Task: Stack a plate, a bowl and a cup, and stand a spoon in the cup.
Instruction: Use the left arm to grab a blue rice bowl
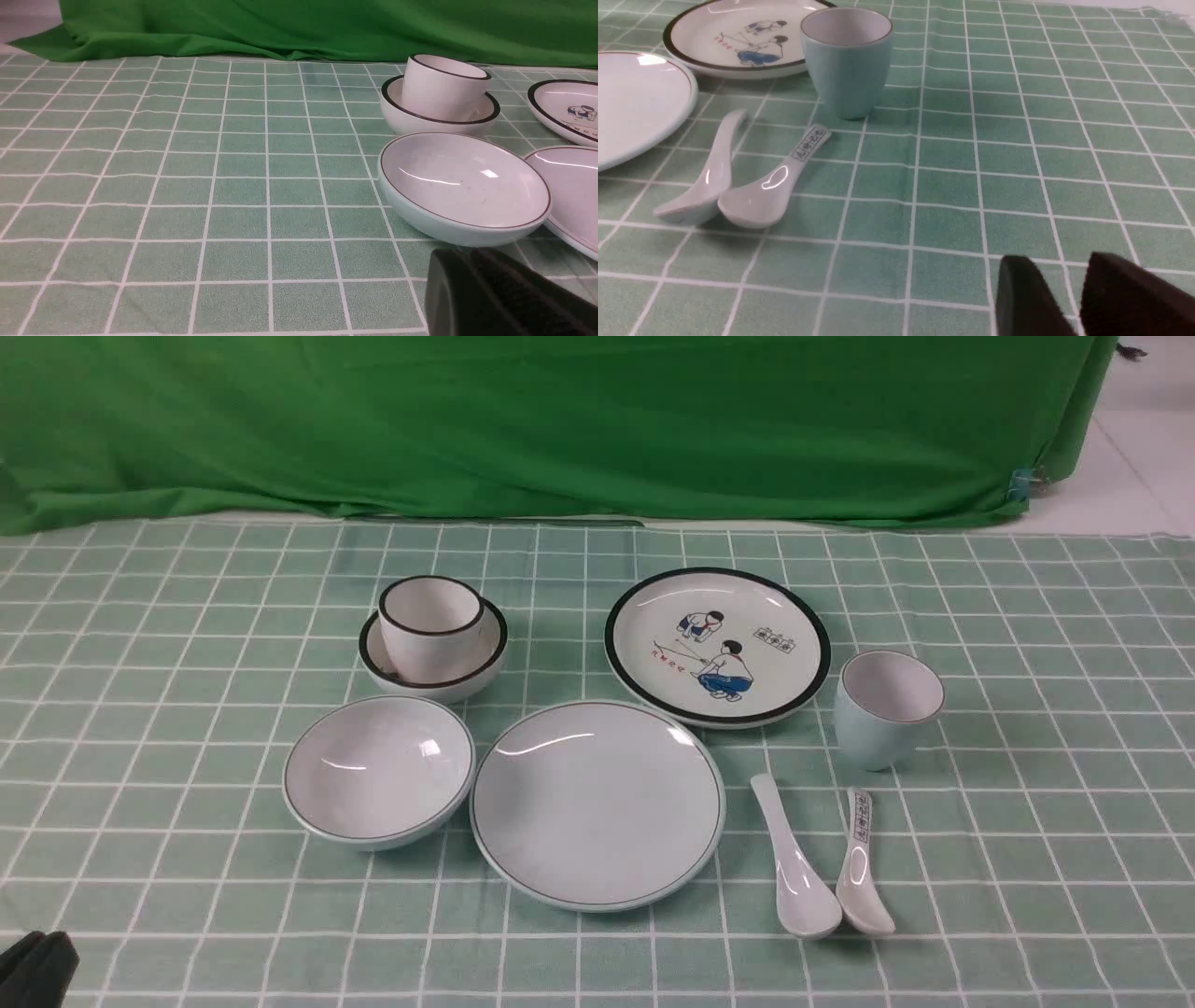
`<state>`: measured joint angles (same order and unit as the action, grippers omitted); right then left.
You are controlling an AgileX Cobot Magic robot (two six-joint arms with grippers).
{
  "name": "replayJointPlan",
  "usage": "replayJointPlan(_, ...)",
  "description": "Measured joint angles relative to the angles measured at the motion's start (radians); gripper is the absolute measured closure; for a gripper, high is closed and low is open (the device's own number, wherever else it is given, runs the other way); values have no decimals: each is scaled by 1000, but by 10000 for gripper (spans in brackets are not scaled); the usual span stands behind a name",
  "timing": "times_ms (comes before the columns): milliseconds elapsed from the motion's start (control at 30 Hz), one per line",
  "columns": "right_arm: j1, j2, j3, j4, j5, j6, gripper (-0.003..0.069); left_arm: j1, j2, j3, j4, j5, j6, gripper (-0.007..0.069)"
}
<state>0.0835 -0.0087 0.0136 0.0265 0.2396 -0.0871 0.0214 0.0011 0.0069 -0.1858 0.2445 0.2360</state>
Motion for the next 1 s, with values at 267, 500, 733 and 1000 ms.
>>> replayJointPlan(267,0,0,0,0,0,0,418,0,0,0,0,0,0,607)
replayJointPlan(500,0,0,0,0,0,0,418,0,0,0,0,0,0,607)
replayJointPlan(733,0,0,0,0,0,0,418,0,0,0,0,0,0,607)
replayJointPlan(1000,0,0,0,0,0,-1,418,0,0,0,-261,-113,-79,607)
